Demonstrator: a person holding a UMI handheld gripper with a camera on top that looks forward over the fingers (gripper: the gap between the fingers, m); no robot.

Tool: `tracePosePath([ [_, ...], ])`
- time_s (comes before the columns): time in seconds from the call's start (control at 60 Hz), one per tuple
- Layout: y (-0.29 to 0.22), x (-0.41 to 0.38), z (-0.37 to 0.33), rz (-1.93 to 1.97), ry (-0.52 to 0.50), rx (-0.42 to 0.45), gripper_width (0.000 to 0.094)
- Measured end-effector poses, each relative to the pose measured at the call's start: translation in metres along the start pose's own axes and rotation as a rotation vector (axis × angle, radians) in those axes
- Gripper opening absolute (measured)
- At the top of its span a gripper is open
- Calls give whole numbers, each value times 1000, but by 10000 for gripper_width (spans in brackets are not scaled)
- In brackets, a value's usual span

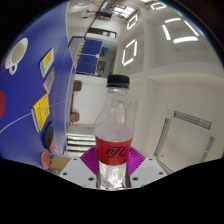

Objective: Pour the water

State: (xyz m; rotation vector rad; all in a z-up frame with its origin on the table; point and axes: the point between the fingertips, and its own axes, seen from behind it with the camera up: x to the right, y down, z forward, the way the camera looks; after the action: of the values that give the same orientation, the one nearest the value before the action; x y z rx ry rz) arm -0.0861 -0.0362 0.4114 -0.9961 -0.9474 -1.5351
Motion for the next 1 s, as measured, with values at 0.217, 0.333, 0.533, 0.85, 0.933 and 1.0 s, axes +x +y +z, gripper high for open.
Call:
tracePosePath([
  [0.217,-133,-104,2,-523,-114,269,325],
  [0.333,-179,-144,-12,-672,-129,371,324],
  [0.533,-187,-168,-15,-701,-181,372,323],
  [0.85,-158,-42,14,-121,-128,203,323],
  [0.933,-135,-1,25,258,-150,121,323],
  [1.0,-125,13,25,596,-194,76,324],
])
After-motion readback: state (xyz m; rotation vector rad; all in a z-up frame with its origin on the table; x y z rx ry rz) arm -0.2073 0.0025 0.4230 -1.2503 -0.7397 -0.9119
